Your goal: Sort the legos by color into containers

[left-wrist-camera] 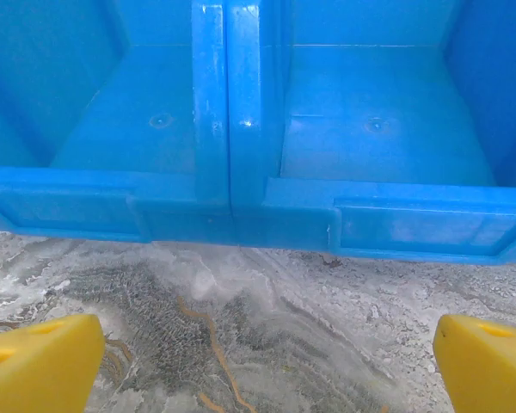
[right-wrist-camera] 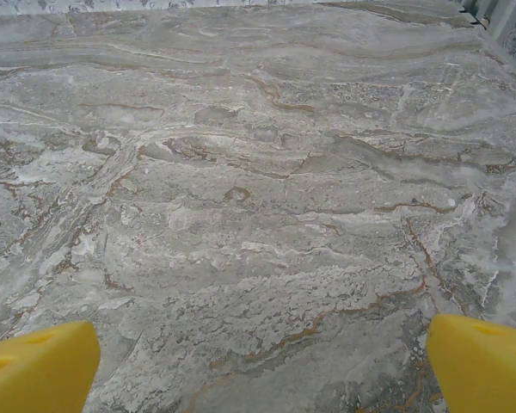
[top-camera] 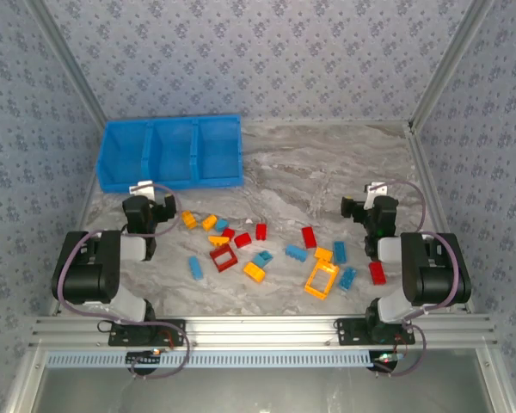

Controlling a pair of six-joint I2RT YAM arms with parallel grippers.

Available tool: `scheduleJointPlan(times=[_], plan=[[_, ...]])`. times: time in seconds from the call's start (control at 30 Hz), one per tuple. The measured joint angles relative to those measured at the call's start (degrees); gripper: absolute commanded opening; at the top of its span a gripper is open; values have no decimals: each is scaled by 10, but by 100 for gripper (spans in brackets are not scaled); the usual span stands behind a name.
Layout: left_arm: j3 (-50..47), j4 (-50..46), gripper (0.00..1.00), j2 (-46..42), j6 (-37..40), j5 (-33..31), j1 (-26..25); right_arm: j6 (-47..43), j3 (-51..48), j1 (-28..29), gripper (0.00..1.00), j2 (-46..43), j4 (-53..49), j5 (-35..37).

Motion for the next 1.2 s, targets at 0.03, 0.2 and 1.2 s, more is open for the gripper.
scheduleJointPlan(times=[0.03,0.2,1.2], plan=[[0,0,98,0,0,0,0,0,0,0,100,0,0,0],[0,0,98,0,0,0,0,0,0,0,100,0,0,0],[5,-94,98,-92,16,-34,-32,1,59,13,100,-67,-140,37]])
